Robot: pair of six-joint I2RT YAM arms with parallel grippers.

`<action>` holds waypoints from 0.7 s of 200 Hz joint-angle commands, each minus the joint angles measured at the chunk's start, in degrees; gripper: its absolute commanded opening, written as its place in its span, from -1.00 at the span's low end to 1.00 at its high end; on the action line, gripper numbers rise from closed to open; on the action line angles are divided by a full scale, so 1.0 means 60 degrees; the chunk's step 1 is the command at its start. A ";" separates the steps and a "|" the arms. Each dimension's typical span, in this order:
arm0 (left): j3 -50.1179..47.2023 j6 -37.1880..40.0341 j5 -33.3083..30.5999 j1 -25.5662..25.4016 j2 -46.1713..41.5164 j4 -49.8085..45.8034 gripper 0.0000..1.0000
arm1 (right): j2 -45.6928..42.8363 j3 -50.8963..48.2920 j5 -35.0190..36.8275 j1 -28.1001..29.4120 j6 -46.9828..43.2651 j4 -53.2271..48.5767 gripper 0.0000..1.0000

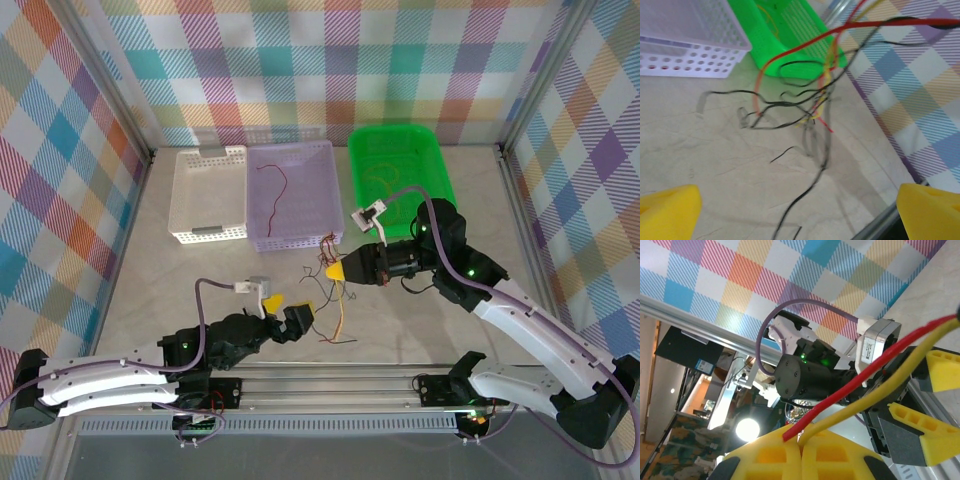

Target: Untangle the cables

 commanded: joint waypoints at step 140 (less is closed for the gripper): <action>0.2435 0.0971 0.1810 -0.0762 0.3721 0.2644 1.00 | 0.0110 0.0097 -0.0012 -0.0214 0.0137 0.0556 -1.00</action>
